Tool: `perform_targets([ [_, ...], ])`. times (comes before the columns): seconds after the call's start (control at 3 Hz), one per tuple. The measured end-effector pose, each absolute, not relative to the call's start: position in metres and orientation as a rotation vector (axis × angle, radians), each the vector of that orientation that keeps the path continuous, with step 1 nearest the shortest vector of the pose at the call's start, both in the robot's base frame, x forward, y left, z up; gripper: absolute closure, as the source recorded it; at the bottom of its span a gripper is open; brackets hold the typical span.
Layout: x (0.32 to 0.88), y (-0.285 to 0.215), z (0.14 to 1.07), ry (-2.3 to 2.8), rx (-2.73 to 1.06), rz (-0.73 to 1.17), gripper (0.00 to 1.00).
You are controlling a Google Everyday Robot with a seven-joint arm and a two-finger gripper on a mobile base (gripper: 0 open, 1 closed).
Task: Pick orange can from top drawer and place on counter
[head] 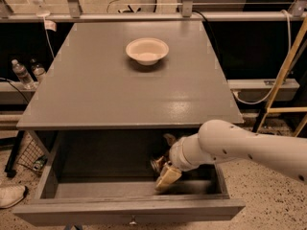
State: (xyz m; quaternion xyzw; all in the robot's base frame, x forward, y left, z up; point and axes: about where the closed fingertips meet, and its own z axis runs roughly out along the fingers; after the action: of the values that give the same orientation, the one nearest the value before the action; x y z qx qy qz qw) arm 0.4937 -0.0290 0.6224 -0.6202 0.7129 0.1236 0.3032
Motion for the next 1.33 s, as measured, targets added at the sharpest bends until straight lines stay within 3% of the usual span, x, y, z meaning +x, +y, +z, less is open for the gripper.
perform_targets([
  [0.33,0.4948,-0.0246,0.6201,1.883,-1.664,0.339,0.16],
  [1.0,0.4963,-0.0256,0.6138,1.893,-1.653,0.388,0.62],
  [1.33,0.4965,-0.0263,0.6142,1.894,-1.648,0.397,0.94],
])
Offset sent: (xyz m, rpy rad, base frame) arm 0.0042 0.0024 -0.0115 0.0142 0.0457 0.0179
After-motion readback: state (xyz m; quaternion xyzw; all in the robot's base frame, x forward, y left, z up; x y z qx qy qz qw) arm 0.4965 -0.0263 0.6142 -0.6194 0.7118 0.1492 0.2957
